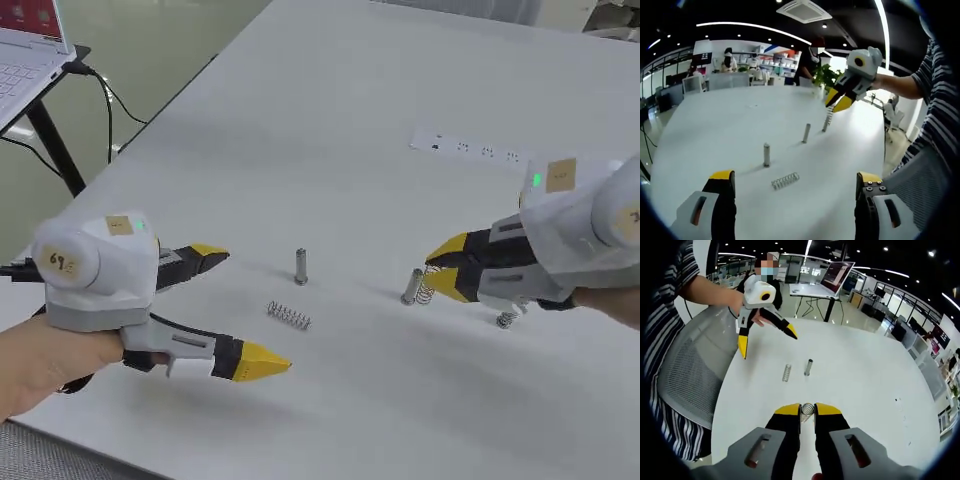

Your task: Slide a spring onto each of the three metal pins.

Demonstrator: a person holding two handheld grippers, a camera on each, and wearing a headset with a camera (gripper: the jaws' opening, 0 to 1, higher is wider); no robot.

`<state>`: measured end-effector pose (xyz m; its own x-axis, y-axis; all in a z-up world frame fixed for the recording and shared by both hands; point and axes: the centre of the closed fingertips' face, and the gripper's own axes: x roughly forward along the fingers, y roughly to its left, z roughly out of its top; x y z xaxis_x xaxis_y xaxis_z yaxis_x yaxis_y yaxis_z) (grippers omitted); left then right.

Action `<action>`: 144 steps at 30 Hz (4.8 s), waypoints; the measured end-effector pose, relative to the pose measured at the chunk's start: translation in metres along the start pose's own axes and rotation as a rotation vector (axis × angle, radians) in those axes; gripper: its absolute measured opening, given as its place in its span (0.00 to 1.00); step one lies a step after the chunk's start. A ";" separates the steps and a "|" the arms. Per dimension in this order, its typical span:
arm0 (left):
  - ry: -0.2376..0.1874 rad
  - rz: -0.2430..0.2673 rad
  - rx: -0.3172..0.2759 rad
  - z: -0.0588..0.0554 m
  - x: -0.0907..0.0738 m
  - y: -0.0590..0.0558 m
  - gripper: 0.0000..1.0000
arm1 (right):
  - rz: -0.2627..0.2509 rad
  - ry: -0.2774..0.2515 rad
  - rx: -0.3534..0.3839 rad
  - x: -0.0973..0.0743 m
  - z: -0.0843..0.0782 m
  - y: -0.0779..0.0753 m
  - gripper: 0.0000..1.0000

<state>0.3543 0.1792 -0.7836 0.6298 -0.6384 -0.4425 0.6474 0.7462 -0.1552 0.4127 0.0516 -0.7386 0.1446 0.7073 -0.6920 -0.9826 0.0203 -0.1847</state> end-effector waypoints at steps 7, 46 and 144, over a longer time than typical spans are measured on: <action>-0.004 0.003 -0.003 0.000 -0.002 0.001 0.98 | -0.020 0.019 0.033 0.005 0.003 -0.015 0.07; -0.027 0.030 -0.015 0.003 -0.013 0.006 0.98 | -0.074 0.066 0.155 0.038 -0.034 -0.031 0.07; -0.019 -0.128 0.066 0.010 -0.035 0.000 0.94 | -0.010 0.011 0.234 0.108 0.029 0.059 0.15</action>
<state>0.3367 0.1997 -0.7595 0.5481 -0.7311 -0.4063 0.7493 0.6450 -0.1500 0.3668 0.1497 -0.8038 0.1546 0.6986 -0.6986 -0.9812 0.1914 -0.0258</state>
